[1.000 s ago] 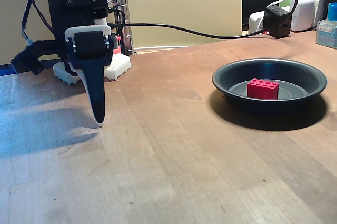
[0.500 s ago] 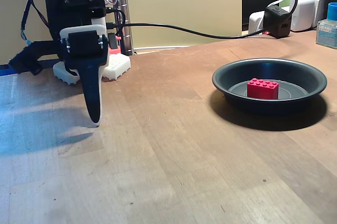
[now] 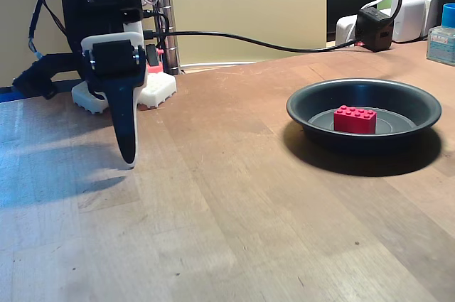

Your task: Grasp a lego block and put it in the bin.

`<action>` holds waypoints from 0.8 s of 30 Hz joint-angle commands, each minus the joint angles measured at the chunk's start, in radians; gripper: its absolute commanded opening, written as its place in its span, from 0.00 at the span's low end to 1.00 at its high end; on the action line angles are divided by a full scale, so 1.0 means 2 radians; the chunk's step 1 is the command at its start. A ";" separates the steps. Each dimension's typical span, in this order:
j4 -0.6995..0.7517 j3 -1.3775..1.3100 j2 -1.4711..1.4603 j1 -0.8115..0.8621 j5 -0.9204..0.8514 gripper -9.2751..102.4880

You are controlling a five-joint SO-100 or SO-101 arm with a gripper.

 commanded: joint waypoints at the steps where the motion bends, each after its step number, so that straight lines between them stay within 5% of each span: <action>1: 0.009 0.025 -0.009 -0.001 -0.002 0.08; 24: 0.008 0.025 -0.004 0.000 0.003 0.09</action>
